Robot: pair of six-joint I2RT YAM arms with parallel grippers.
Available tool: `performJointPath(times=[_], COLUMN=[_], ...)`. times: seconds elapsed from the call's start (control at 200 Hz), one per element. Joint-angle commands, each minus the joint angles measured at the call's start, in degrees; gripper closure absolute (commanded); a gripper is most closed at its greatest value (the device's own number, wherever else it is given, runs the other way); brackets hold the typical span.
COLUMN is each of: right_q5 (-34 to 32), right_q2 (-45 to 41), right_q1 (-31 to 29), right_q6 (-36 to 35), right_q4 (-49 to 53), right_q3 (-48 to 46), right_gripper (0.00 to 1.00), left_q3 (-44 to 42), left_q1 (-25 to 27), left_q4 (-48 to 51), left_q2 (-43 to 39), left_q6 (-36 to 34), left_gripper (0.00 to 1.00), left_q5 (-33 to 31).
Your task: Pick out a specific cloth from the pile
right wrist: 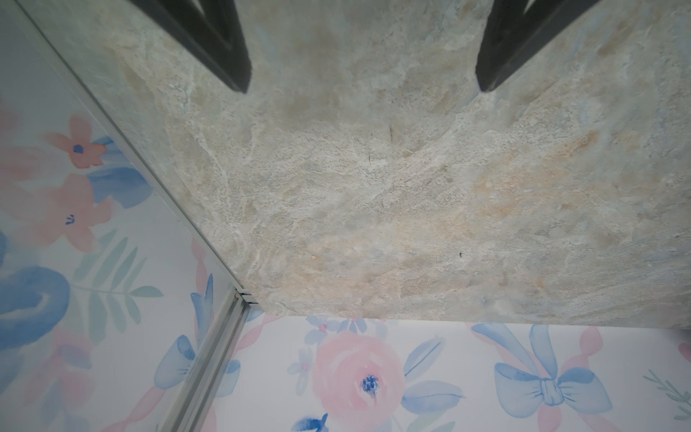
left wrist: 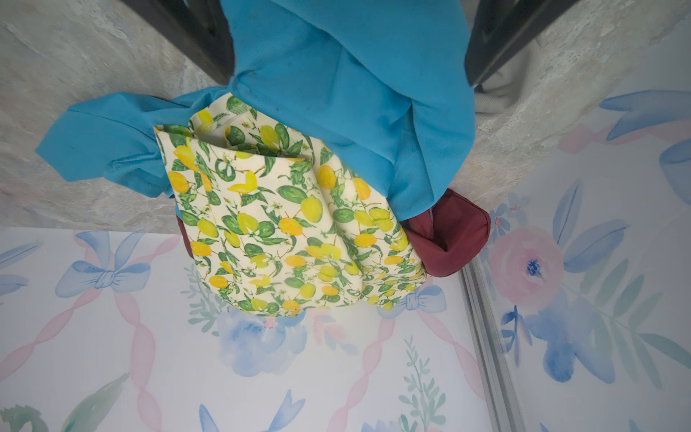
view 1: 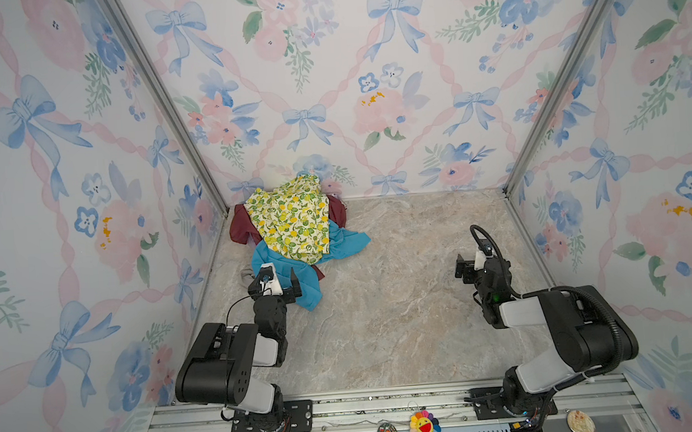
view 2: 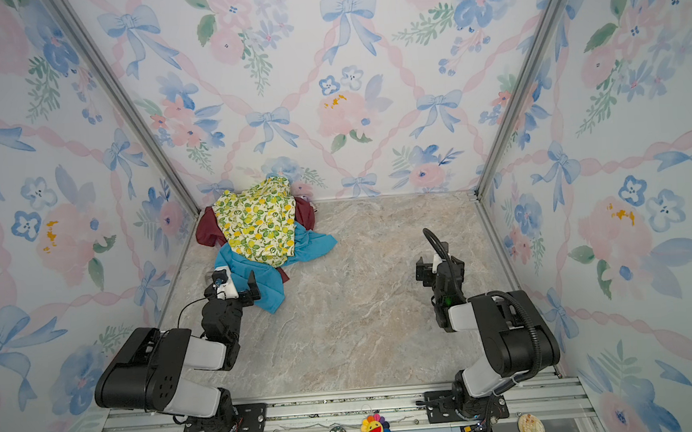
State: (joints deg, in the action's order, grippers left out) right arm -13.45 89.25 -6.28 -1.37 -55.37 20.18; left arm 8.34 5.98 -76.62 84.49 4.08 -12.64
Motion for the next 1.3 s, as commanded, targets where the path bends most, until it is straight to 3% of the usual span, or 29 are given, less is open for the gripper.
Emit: performJointPath(times=[0.0, 0.355, 0.465, 0.545, 0.63, 0.705, 0.79, 0.955, 1.08, 1.295], right_q5=[-1.15, -6.81, -9.94, -14.16, -20.64, -25.02, -23.36, -23.64, -21.59, -12.27], right_q2=[-0.48, 2.73, 0.78, -3.47, -9.43, -15.99, -21.63, -24.05, -23.25, -20.74], right_q1=[-0.81, -5.05, -6.3, -9.86, -14.33, -16.96, -18.9, -24.5, -28.29, -30.76], right_q6=[-1.16, -5.11, -5.93, -8.93, -11.88, -8.73, -2.52, 6.1, 10.85, 17.95], right_q4=[-3.73, -24.69, -24.48, -17.93, -4.35, 10.47, 26.46, 42.63, 49.29, 54.78], right_q3=[-1.41, -9.9, -10.38, -8.65, -3.61, 2.24, 8.7, 18.93, 23.6, 27.93], right_gripper=[0.03, 0.03, 0.03, 0.03, 0.03, 0.03, 0.03, 0.03, 0.03, 0.03], left_q3=[-1.19, 6.11, 9.46, 12.81, 17.2, 22.17, 28.09, 38.01, 38.45, 38.9], left_q1=[0.34, 10.6, 13.42, 14.78, 15.6, 15.88, 16.12, 14.17, 9.57, -0.17], left_q4=[0.25, 17.4, 24.6, 31.54, 39.76, 48.63, 58.1, 73.42, 79.74, 90.15], left_q2=[-3.35, -8.63, -11.99, -13.74, -14.61, -14.03, -12.7, -10.44, -13.75, -18.06], left_q6=[0.47, -1.18, 0.36, 1.99, 5.24, 8.61, 12.89, 18.63, 23.24, 24.95], left_gripper=[0.02, 0.02, 0.02, 0.02, 0.02, 0.02, 0.02, 0.02, 0.03, 0.06], left_q5=[-1.56, -18.92, -23.1, -23.92, -24.14, -22.24, -21.02, -12.11, -5.08, -1.04])
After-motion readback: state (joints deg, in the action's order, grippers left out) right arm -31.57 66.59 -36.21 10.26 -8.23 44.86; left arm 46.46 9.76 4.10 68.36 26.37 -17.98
